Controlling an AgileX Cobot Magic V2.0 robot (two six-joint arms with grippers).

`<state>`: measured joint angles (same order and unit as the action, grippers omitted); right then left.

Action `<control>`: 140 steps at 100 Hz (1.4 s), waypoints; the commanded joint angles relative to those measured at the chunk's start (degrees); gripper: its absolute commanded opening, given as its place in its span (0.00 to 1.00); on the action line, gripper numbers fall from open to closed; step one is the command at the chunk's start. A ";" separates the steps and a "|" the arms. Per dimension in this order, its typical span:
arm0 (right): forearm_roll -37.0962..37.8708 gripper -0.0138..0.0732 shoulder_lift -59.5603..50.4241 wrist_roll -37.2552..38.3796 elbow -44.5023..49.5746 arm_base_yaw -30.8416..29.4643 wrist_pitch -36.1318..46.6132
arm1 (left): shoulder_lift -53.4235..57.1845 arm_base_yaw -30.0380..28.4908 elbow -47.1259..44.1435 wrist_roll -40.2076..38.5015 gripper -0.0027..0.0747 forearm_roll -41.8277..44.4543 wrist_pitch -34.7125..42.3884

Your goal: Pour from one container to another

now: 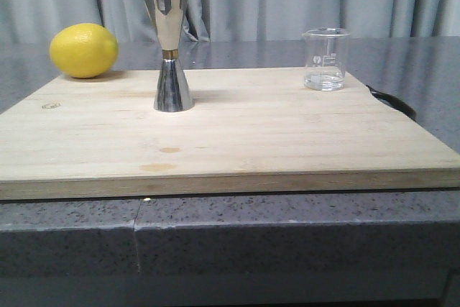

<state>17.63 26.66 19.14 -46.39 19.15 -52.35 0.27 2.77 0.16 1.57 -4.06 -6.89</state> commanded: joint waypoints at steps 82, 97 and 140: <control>1.91 0.09 -0.02 -0.49 -0.68 0.17 4.63 | 1.62 -0.09 -0.80 1.57 0.01 -1.26 6.04; 1.00 0.09 -5.77 1.28 6.69 -6.57 16.51 | 1.62 -0.09 -0.80 1.57 0.01 -1.26 6.04; -1.19 0.09 -28.42 1.66 46.39 -20.33 59.20 | 1.62 -0.09 -0.80 1.57 0.01 -1.26 6.04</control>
<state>16.10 0.73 20.62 -3.38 -0.70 -3.76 0.27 2.77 0.16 3.34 -4.73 -5.27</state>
